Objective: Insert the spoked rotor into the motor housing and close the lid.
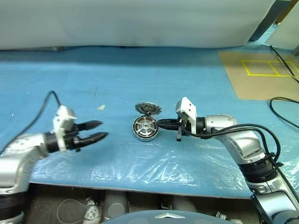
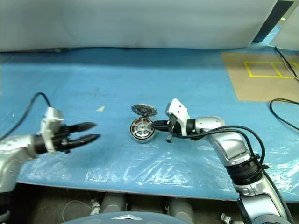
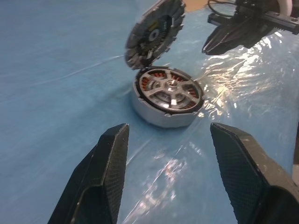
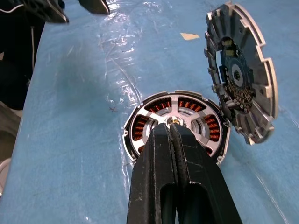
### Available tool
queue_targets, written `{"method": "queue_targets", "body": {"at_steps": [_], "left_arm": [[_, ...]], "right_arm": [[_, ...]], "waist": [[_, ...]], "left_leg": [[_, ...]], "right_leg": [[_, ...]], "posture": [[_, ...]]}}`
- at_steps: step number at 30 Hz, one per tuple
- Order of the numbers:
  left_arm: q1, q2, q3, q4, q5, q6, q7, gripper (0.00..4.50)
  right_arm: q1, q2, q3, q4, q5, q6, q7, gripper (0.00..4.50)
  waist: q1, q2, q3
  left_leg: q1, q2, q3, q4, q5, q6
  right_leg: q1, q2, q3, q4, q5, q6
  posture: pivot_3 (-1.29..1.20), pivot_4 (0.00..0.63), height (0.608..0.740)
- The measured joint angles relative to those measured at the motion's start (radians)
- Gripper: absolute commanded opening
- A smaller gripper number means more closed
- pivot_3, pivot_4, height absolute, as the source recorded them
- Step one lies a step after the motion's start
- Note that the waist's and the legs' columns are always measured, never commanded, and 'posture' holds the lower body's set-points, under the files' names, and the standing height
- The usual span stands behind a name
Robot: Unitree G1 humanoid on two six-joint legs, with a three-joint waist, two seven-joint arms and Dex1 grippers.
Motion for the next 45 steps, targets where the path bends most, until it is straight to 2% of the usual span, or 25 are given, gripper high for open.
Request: {"method": "queue_targets", "body": {"at_steps": [4, 14, 21, 30, 40, 45], "left_arm": [[-0.085, -0.089, -0.098, 0.026, 0.024, -0.048, 0.070, 2.91], [-0.144, -0.057, -0.140, 0.175, 0.069, -0.136, 0.054, 2.91], [-0.178, -0.102, -0.168, 0.247, 0.092, -0.193, 0.070, 2.91], [-0.285, -0.154, -0.214, 0.412, 0.159, -0.294, 0.082, 2.91], [-0.391, -0.181, -0.214, 0.548, 0.190, -0.365, 0.083, 2.91], [-0.438, -0.195, -0.214, 0.607, 0.193, -0.366, 0.078, 2.91]], "right_arm": [[-0.017, 0.027, 0.034, 0.097, -0.018, -0.022, 0.036, 0.00], [-0.042, 0.160, 0.083, 0.333, -0.114, -0.220, 0.056, 0.00], [-0.065, 0.200, 0.085, 0.381, -0.139, -0.266, 0.078, 0.00], [-0.176, 0.289, 0.092, 0.457, -0.168, -0.303, 0.112, 0.00], [-0.174, 0.333, 0.122, 0.540, -0.239, -0.349, 0.087, 0.00], [-0.164, 0.321, 0.119, 0.539, -0.245, -0.362, 0.089, 0.00]], "waist": [[-0.002, 0.000, 0.000], [-0.026, 0.000, 0.000], [-0.025, 0.000, 0.000], [-0.034, 0.000, 0.000], [-0.029, 0.000, 0.000], [-0.025, 0.000, 0.000]], "left_leg": [[0.000, 0.000, 0.000, 0.001, 0.000, 0.000], [-0.002, -0.001, 0.000, 0.001, 0.000, 0.000], [-0.002, 0.000, 0.000, 0.002, 0.001, 0.000], [-0.002, 0.000, 0.000, 0.002, 0.002, 0.003], [-0.003, 0.000, 0.000, 0.002, 0.002, 0.003], [-0.002, 0.000, 0.000, 0.002, 0.001, 0.001]], "right_leg": [[0.000, 0.001, 0.000, 0.001, 0.000, 0.000], [-0.002, 0.002, -0.001, 0.002, 0.002, 0.002], [-0.001, 0.000, -0.001, 0.002, 0.000, 0.000], [-0.002, 0.001, -0.001, 0.003, 0.002, 0.002], [-0.002, 0.000, -0.002, 0.003, 0.002, 0.002], [-0.001, 0.000, -0.002, 0.003, 0.002, 0.002]], "posture": [[0.00, 0.150, 0.740], [0.00, 0.150, 0.740], [0.00, 0.150, 0.740], [0.00, 0.150, 0.740], [0.00, 0.150, 0.740], [0.00, 0.150, 0.740]]}}
